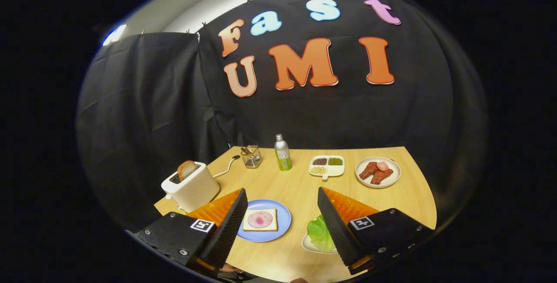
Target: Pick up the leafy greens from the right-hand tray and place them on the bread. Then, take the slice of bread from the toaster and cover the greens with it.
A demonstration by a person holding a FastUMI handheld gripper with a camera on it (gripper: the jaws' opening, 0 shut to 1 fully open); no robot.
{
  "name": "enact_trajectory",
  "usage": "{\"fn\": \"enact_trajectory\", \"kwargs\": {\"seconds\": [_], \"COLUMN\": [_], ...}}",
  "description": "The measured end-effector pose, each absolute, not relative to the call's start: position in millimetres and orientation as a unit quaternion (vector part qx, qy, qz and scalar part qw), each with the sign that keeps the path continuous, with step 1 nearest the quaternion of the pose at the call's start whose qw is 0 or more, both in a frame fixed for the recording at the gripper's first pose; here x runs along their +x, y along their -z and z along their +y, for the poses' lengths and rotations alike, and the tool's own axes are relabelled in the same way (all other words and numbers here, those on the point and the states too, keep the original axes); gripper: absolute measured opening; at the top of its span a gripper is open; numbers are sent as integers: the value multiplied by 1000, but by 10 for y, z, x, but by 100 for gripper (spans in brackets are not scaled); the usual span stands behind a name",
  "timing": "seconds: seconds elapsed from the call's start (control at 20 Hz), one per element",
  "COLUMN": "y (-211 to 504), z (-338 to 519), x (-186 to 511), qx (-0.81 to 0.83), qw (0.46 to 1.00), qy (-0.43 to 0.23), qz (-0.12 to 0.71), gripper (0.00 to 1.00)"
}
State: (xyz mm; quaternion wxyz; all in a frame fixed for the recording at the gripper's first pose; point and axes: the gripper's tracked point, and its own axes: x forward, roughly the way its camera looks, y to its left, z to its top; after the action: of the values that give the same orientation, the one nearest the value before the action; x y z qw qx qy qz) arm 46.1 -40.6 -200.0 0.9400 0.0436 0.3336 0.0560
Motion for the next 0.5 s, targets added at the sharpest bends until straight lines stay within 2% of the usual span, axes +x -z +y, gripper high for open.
{"fn": "enact_trajectory", "kwargs": {"seconds": [0.5], "y": [3135], "z": [-843], "x": [332], "qx": [43], "qw": [868], "qy": [-20], "qz": [494], "gripper": [96]}}
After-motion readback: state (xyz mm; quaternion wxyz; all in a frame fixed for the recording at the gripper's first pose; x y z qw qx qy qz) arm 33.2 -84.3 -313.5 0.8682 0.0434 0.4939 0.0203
